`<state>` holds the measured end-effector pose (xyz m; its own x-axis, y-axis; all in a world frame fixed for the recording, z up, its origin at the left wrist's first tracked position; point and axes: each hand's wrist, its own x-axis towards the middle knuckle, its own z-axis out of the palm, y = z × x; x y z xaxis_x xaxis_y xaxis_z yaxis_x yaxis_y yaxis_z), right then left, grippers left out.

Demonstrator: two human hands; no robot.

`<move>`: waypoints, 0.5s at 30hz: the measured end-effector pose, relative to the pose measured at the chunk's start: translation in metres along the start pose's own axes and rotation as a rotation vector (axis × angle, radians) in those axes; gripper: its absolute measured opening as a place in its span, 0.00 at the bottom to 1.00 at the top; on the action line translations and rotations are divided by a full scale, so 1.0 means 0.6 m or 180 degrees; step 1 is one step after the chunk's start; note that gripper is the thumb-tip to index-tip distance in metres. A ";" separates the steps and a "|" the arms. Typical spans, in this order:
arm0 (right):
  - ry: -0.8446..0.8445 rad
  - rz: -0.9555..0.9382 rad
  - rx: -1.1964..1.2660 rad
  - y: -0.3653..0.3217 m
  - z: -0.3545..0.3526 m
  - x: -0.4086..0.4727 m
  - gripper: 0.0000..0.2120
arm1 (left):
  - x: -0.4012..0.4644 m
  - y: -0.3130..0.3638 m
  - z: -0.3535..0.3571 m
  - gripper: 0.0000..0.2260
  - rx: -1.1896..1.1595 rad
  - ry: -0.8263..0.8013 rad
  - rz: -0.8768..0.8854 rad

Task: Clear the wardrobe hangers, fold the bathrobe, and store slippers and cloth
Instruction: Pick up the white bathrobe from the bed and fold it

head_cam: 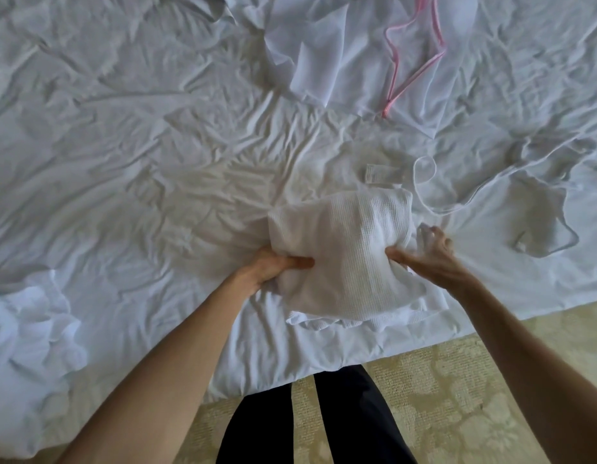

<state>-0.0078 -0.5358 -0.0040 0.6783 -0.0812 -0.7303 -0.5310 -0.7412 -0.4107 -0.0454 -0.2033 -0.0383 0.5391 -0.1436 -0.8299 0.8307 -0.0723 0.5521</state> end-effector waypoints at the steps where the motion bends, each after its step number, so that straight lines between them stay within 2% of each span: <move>1: -0.0238 0.0000 0.0464 -0.006 0.006 0.002 0.62 | 0.001 -0.001 0.001 0.38 -0.0035 -0.0018 0.0028; 3: -0.0775 -0.0048 0.1381 -0.024 0.025 -0.002 0.46 | 0.000 -0.001 0.002 0.36 -0.0157 -0.0103 0.0050; 5: -0.1289 -0.0123 0.1686 -0.041 0.037 -0.008 0.29 | -0.002 -0.002 0.004 0.33 -0.0380 -0.0191 0.0011; 6: -0.1432 -0.0137 0.1780 -0.048 0.039 -0.011 0.26 | -0.006 0.000 0.006 0.32 -0.0466 -0.0195 -0.0018; 8: -0.1481 -0.0103 0.1862 -0.056 0.034 -0.019 0.23 | -0.025 0.009 0.008 0.34 -0.0536 -0.0070 -0.0035; 11: -0.1507 -0.0183 0.1816 -0.092 0.015 -0.040 0.24 | -0.072 0.027 -0.003 0.33 -0.0549 0.0198 0.0044; 13: -0.1582 -0.0361 0.1621 -0.153 0.005 -0.068 0.23 | -0.122 0.038 -0.027 0.28 -0.0726 0.0370 0.0079; 15: -0.1662 -0.0560 0.1337 -0.237 0.002 -0.100 0.17 | -0.185 0.044 -0.063 0.26 -0.0945 0.0617 0.0123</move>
<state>0.0263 -0.4250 0.0976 0.4949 0.4262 -0.7573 -0.6586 -0.3845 -0.6468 -0.0780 -0.1520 0.0652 0.5635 0.0513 -0.8245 0.7981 0.2237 0.5594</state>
